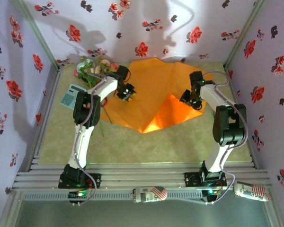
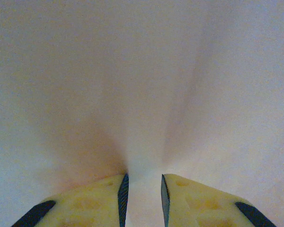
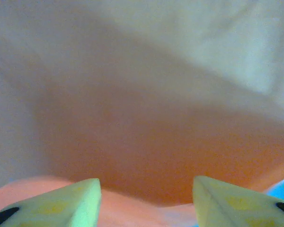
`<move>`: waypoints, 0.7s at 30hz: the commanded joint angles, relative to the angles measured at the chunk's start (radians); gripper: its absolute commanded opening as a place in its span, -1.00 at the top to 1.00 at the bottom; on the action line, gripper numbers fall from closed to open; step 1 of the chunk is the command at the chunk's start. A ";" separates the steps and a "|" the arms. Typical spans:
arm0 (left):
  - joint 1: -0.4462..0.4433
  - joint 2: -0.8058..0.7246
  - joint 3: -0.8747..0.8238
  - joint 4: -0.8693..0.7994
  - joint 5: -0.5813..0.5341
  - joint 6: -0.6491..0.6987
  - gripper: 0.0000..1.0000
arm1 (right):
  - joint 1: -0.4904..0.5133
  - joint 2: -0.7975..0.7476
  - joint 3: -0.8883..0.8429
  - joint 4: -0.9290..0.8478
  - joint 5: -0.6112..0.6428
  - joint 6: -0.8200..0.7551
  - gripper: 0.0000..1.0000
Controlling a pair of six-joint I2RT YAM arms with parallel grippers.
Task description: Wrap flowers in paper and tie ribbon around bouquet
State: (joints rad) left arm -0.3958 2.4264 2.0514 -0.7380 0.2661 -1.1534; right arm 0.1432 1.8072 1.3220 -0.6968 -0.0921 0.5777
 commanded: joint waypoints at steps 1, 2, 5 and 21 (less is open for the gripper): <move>0.007 0.058 0.150 -0.130 -0.111 0.146 0.41 | 0.033 -0.075 -0.092 -0.006 -0.060 0.047 -0.10; -0.003 0.054 0.183 -0.130 -0.105 0.163 0.39 | 0.034 -0.096 -0.126 0.004 -0.081 0.048 -0.08; -0.061 0.021 0.231 -0.148 -0.079 0.207 0.36 | 0.034 -0.163 -0.203 0.036 -0.154 0.028 -0.06; -0.342 -0.190 -0.175 0.054 0.124 0.093 0.35 | 0.040 -0.444 -0.443 -0.007 -0.169 -0.012 0.11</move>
State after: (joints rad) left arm -0.7444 2.2890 1.9259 -0.6960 0.3588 -1.0420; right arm 0.1852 1.4105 0.8589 -0.7334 -0.2977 0.5495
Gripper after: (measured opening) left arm 0.324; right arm 0.427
